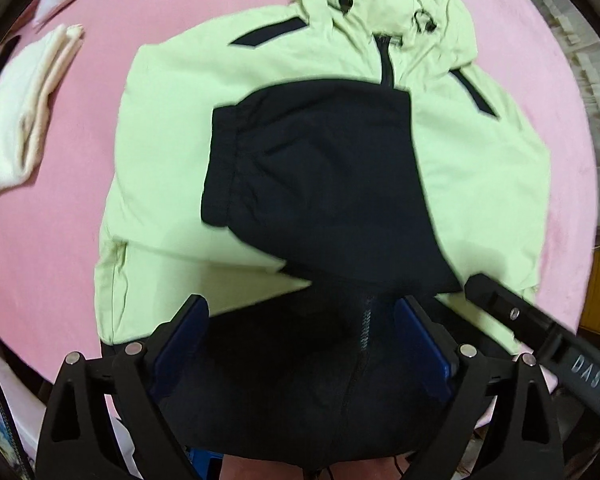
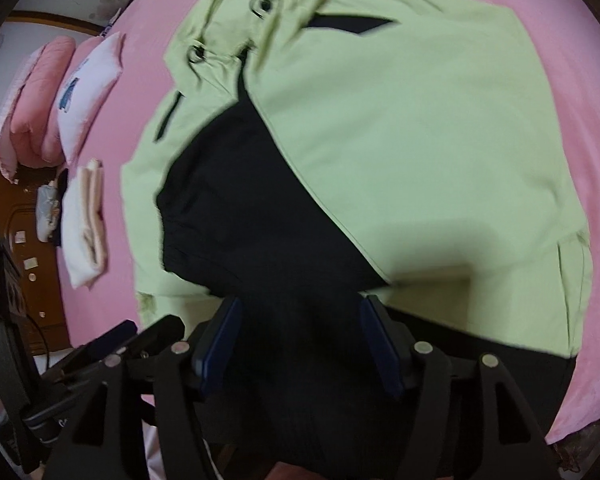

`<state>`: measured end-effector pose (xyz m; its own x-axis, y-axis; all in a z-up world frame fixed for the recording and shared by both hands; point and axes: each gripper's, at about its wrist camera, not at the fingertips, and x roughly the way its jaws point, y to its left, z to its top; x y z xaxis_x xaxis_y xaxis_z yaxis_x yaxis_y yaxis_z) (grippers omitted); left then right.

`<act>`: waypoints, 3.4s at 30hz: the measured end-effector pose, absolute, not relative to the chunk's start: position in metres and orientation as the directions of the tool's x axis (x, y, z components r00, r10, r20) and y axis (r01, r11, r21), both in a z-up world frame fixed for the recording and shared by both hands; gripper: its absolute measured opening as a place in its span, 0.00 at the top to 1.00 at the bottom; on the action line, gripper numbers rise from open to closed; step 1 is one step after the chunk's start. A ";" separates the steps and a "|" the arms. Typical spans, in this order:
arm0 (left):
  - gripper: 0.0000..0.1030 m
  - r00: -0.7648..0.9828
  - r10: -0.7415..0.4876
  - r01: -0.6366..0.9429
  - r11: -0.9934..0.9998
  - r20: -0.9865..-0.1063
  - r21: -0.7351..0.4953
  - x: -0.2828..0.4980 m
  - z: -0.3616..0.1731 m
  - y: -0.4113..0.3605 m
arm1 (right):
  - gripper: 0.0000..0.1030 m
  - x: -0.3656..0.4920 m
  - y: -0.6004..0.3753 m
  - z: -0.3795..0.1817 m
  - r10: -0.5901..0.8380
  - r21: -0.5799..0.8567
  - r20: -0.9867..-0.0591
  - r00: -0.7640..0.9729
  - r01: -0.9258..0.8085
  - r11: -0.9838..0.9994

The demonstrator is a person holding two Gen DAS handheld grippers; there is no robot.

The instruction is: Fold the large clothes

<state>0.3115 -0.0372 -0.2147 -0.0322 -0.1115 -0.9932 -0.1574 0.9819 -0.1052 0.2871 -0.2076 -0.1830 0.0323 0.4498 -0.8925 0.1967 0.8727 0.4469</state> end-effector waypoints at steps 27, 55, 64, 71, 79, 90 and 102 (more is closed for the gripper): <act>0.04 0.019 -0.316 -0.085 0.945 -0.948 -0.317 0.739 -0.255 0.048 | 0.29 0.675 -0.275 -0.189 0.417 0.427 -0.903 0.100 0.127 0.895; 0.94 0.153 -0.640 0.285 0.758 -0.753 -0.587 0.715 -0.219 0.023 | 0.96 0.658 -0.274 -0.211 0.897 0.923 -0.350 0.268 -0.062 0.379; 0.94 0.121 -0.641 0.436 0.720 -0.758 -0.540 0.602 -0.149 0.060 | 0.96 0.560 -0.250 -0.134 0.940 0.896 -0.324 0.105 -0.286 0.341; 0.94 0.136 -0.582 0.519 0.731 -0.802 -0.442 0.520 -0.164 0.052 | 0.93 0.490 -0.270 -0.145 0.881 0.821 -0.456 0.127 -0.322 0.472; 0.75 0.262 -0.328 0.554 0.821 -0.908 -0.137 0.453 -0.225 0.031 | 0.21 0.426 -0.275 -0.202 0.700 0.619 -0.691 0.179 -0.354 0.701; 0.46 0.271 -0.191 0.469 0.882 -0.943 -0.044 0.396 -0.209 0.055 | 0.21 0.378 -0.273 -0.187 0.574 0.526 -0.819 -0.012 -0.419 0.740; 0.86 0.233 -0.330 0.071 0.944 -0.915 -0.322 0.398 -0.226 -0.020 | 0.71 0.355 -0.197 -0.208 0.756 0.737 -0.646 0.106 -0.171 0.654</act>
